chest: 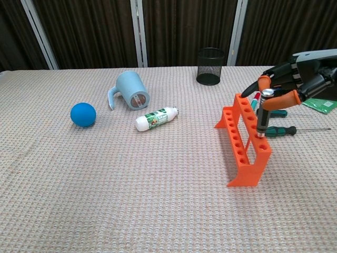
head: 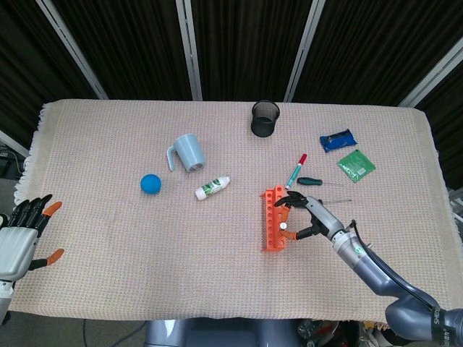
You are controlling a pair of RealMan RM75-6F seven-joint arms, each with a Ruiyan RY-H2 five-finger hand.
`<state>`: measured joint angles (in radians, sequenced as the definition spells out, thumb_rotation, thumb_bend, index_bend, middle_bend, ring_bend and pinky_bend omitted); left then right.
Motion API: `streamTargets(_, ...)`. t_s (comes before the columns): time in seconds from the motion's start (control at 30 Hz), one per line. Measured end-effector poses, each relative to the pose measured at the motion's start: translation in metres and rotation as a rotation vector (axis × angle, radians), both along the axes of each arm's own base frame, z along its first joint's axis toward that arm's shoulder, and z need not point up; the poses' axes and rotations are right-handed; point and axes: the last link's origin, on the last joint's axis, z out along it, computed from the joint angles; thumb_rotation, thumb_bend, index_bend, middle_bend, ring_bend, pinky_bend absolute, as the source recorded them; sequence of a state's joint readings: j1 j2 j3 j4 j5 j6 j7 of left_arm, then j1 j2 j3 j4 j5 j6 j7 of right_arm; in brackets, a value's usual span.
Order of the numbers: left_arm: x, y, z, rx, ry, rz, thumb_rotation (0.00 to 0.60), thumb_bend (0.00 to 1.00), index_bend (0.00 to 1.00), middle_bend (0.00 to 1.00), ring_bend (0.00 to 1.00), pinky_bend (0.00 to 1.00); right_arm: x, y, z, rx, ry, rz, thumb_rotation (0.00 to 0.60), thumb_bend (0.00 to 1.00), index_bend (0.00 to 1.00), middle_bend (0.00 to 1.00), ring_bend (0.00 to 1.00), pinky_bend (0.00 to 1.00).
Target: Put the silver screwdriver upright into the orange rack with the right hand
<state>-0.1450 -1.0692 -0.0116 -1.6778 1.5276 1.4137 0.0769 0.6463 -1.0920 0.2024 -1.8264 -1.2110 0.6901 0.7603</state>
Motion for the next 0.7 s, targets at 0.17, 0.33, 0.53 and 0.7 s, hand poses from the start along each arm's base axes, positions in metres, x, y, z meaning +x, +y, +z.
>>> streamTargets(0.17,0.0,0.0001,0.0001,0.001,0.0,0.001,0.6,0.18,0.12,0.0,0.0,0.0,-0.0014,0.001,-0.0018,0.003,0.003,-0.004,0.6,0.28,0.63,0.26,0.01,0.0)
streamTargets(0.33,0.0,-0.0003,-0.0001,0.0,-0.002,0.001,0.6,0.18,0.12,0.0,0.0,0.0,-0.001,0.0004,-0.0026,0.002,0.004,-0.003,0.6,0.29,0.62,0.26,0.02,0.0)
streamTargets(0.53,-0.0007,-0.0005,-0.0001,0.0,-0.001,0.004,0.6,0.18,0.12,0.0,0.0,0.0,-0.0005,-0.0003,-0.0036,0.003,0.005,-0.002,0.6,0.29,0.63,0.26,0.01,0.0)
streamTargets(0.7,-0.001,-0.0003,-0.0008,-0.001,-0.002,0.005,0.6,0.18,0.12,0.0,0.0,0.0,-0.0021,0.0,-0.0058,0.009,0.008,-0.008,0.6,0.29,0.62,0.26,0.02,0.0)
